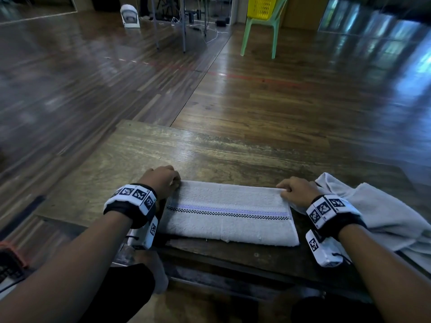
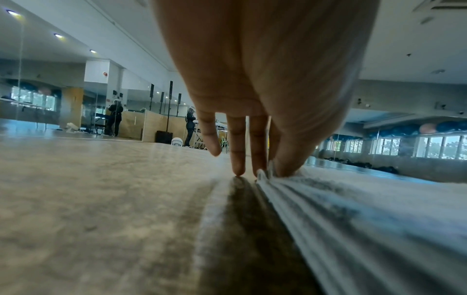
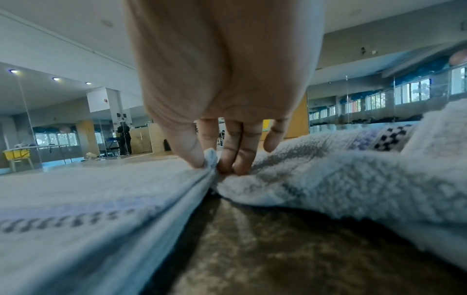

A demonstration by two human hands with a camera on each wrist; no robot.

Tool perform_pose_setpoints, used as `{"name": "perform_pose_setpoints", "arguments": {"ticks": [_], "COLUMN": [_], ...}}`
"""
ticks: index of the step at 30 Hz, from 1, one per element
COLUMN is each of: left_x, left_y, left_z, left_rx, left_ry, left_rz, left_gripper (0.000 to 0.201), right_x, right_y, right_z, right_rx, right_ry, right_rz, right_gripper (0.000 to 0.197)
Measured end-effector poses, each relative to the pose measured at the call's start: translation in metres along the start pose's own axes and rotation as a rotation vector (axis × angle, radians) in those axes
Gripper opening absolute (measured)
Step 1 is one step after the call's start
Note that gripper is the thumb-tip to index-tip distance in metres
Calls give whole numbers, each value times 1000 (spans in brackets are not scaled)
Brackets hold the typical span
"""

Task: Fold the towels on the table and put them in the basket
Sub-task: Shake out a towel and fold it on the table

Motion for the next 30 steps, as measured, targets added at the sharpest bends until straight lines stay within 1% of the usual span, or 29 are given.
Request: {"name": "perform_pose_setpoints", "arguments": {"ticks": [2,4,6,7,9,11,12,13,14,15,16,17,18,19,20,22,23,24,25,26,30], "left_x": [-1,-3,-12,-20,-44,-75,-89,-101,-109,-113,-114,-110,-103,-90,-72,-24,-3,12,19,22,23], "left_y": [-2,-5,-6,-6,-5,-2,-1,-1,-3,-6,-9,-13,-16,-18,-18,-15,-12,-12,-13,-14,-24], "left_z": [-1,-4,-9,-12,-25,-48,-63,-80,-95,-108,-116,-120,-119,-112,-102,-83,-79,-78,-79,-79,-79], "left_rx": [-5,3,21,38,90,175,214,239,256,270,287,305,320,323,303,198,158,147,155,169,205], "left_ry": [3,3,-37,-82,-238,-489,-622,-747,-843,-902,-925,-912,-853,-739,-565,-171,-31,42,61,54,-21], "left_rz": [19,31,16,-7,-84,-173,-202,-215,-212,-198,-181,-157,-127,-94,-57,40,68,66,51,41,64], "left_gripper": [22,18,15,13,12,13,15,17,19,20,21,20,18,15,13,25,33,36,37,36,32], "right_x": [0,-3,-8,-14,-32,-59,-72,-82,-89,-93,-94,-92,-86,-76,-62,-25,-4,13,23,28,28], "right_y": [-1,1,5,6,8,9,10,12,15,17,18,16,13,10,7,-1,-6,-12,-17,-22,-25], "right_z": [-1,-3,-8,-11,-22,-42,-56,-71,-85,-97,-106,-112,-113,-112,-107,-94,-87,-82,-79,-77,-79], "right_rx": [14,-7,-46,-72,-162,-286,-343,-395,-436,-469,-491,-507,-513,-515,-504,-428,-380,-347,-320,-303,-308], "right_ry": [0,-8,-33,-71,-215,-450,-575,-683,-765,-815,-837,-834,-799,-736,-641,-386,-249,-148,-100,-91,-162], "right_rz": [-49,-51,-25,7,137,268,289,272,232,188,147,116,91,65,37,-16,-31,-50,-70,-76,-18], "right_gripper": [24,14,7,7,11,17,19,21,23,24,24,22,20,19,18,16,15,17,18,17,21]}}
Point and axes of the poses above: each hand's wrist, its own z-axis towards the middle knuckle, its own x-axis out of the palm, y = z × x, the point moved 9 cm from there along z, towards the middle knuckle, and after that the axes turned 15 degrees about y, right-handed, at the moved point
